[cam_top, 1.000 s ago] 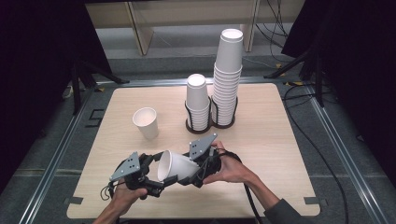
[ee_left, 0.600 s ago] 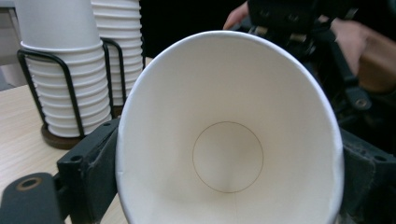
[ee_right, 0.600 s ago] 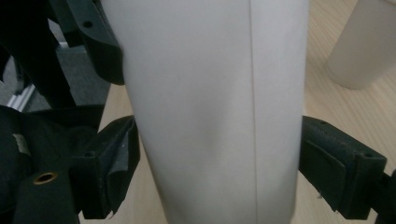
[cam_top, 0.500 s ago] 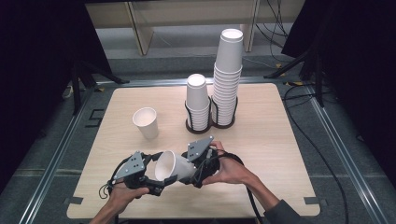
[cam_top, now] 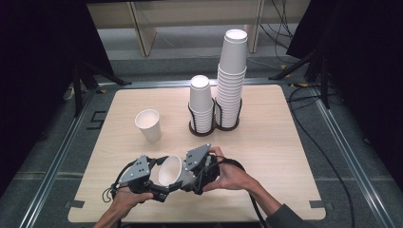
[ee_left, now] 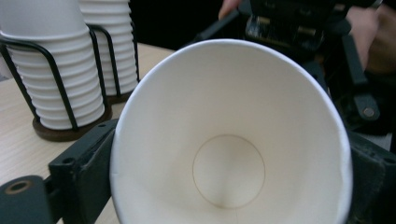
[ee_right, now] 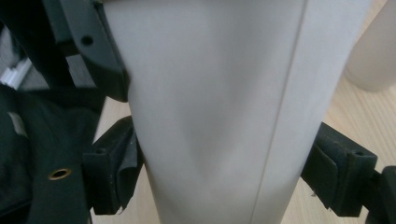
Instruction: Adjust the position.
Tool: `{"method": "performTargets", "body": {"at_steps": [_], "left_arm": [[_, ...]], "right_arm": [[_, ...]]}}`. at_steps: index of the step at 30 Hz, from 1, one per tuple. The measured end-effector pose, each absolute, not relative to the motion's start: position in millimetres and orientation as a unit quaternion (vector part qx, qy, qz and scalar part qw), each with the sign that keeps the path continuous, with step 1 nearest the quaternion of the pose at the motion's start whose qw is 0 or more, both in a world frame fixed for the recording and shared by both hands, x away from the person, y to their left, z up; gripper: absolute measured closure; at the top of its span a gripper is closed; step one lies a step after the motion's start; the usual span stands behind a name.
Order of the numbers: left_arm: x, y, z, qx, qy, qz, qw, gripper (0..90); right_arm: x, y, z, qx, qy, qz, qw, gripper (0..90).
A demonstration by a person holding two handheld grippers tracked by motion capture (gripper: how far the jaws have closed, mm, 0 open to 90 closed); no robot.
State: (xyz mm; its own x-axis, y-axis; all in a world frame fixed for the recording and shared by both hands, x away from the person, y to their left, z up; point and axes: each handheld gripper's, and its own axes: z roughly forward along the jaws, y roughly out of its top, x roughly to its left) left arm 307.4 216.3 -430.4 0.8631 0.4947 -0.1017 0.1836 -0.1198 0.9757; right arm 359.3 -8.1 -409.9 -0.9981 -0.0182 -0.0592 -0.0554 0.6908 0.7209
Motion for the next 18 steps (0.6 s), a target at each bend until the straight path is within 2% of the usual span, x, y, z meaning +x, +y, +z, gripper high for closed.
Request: {"method": "performTargets", "body": {"at_steps": [6,10,18], "left_arm": [[308.5,216.3,-436.3,0.702,0.263,0.105,0.654,3.4],[307.3,216.8,-433.1,0.696,0.258,0.112,0.66,8.9],[306.6,218.0,-430.6,0.694,0.25,0.123,0.664,13.2]], "right_arm": [[366.1,-14.1,-406.6,0.012,0.886,0.464,-0.018,20.8],[366.8,-14.0,-406.4,0.014,0.884,0.467,-0.014,20.7],[368.2,-12.4,-409.1,0.028,0.873,0.486,-0.027,19.9]]}}
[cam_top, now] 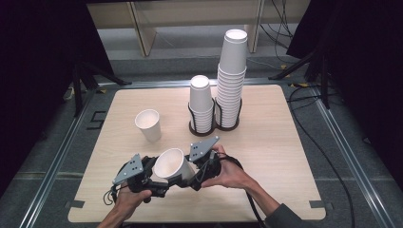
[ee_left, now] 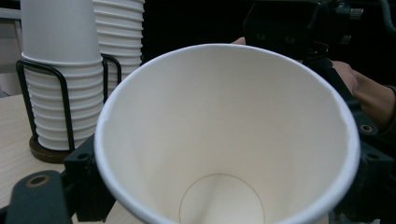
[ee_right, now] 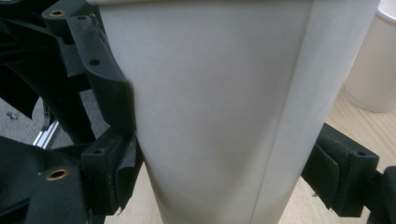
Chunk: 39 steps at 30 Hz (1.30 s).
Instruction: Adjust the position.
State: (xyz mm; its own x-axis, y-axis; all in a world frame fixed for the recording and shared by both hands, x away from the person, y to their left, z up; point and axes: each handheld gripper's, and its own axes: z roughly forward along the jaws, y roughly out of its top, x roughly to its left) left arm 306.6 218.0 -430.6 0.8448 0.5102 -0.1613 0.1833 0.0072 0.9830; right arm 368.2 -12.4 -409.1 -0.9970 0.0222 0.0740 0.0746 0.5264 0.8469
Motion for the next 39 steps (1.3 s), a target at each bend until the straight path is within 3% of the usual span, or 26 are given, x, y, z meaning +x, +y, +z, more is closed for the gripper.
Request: {"method": "performTargets", "body": {"at_steps": [8,24,39], "left_arm": [[309,226,-427,0.685,0.271,0.158,0.657,14.2],[327,264,-430,0.69,0.37,0.286,0.553,14.2],[338,293,-437,0.674,0.44,0.31,0.505,14.1]], "right_arm": [[373,-18,-415,-0.069,-0.873,-0.482,0.033,15.6],[385,-59,-425,-0.143,-0.882,-0.448,-0.032,18.5],[391,-93,-436,-0.224,-0.863,-0.449,-0.055,15.7]]}}
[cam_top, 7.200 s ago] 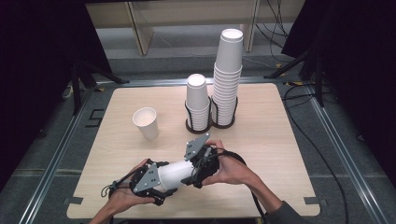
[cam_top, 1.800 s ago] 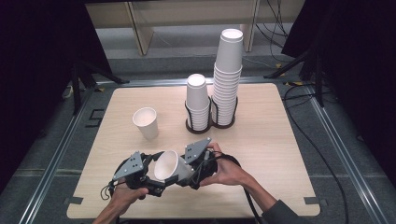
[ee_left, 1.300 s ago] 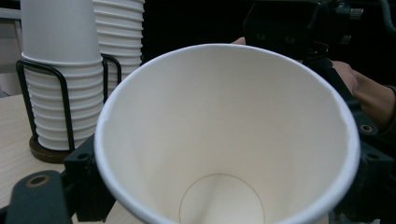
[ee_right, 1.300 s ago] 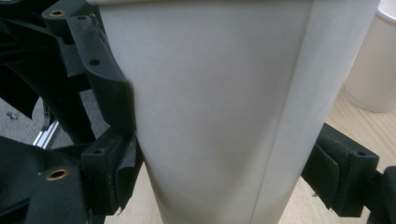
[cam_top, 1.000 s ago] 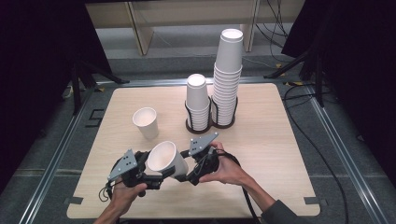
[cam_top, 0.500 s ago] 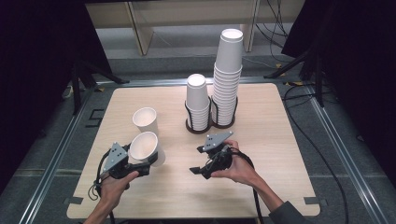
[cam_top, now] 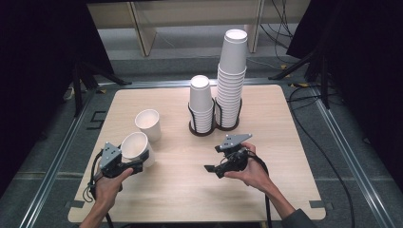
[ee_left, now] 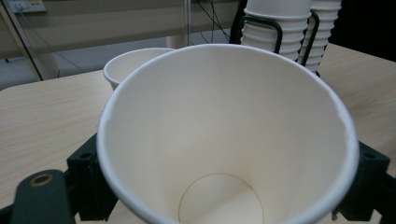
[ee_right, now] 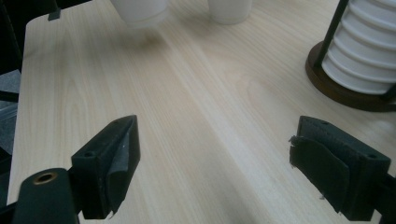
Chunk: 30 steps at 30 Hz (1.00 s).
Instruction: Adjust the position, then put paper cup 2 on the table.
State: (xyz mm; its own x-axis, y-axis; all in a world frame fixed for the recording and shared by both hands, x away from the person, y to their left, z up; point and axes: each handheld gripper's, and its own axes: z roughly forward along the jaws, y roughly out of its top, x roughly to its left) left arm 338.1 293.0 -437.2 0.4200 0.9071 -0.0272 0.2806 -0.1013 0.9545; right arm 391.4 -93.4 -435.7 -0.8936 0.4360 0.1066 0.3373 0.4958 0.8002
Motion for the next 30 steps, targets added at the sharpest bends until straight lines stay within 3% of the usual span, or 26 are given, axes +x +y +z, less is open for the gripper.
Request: {"method": "performTargets", "body": {"at_steps": [30], "left_arm": [[353,328,-445,0.654,0.494,0.349,0.455,13.9]], "right_arm": [[389,-109,-445,0.24,0.863,0.441,0.058,15.8]]}}
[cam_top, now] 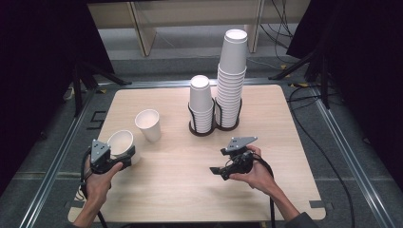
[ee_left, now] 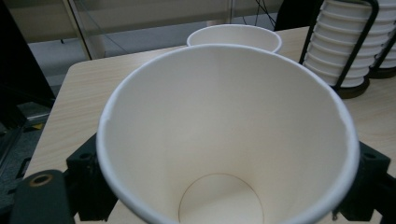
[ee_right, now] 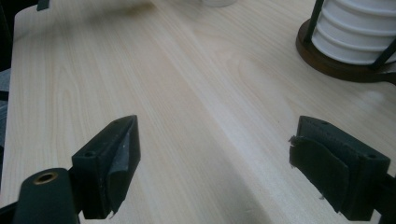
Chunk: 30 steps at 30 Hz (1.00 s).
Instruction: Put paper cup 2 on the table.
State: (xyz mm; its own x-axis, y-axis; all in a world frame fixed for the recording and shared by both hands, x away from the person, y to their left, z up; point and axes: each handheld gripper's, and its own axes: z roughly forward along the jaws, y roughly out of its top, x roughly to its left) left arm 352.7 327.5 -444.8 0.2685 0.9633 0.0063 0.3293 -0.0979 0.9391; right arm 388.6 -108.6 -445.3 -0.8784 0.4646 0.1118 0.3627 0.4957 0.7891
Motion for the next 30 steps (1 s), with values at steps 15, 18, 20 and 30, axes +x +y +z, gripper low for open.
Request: {"method": "performTargets", "body": {"at_steps": [15,18,20,30], "left_arm": [[371,335,-447,0.64,0.514,0.371,0.434,13.9],[374,336,-449,0.64,0.517,0.37,0.431,13.9],[376,336,-450,0.637,0.518,0.372,0.433,13.9],[389,335,-456,0.636,0.521,0.374,0.428,13.8]], "right_arm": [[389,-110,-447,0.242,0.864,0.437,0.055,15.9],[388,-110,-448,0.243,0.866,0.435,0.05,15.9],[388,-110,-447,0.244,0.866,0.434,0.049,15.9],[387,-108,-449,0.24,0.868,0.433,0.047,16.0]]}}
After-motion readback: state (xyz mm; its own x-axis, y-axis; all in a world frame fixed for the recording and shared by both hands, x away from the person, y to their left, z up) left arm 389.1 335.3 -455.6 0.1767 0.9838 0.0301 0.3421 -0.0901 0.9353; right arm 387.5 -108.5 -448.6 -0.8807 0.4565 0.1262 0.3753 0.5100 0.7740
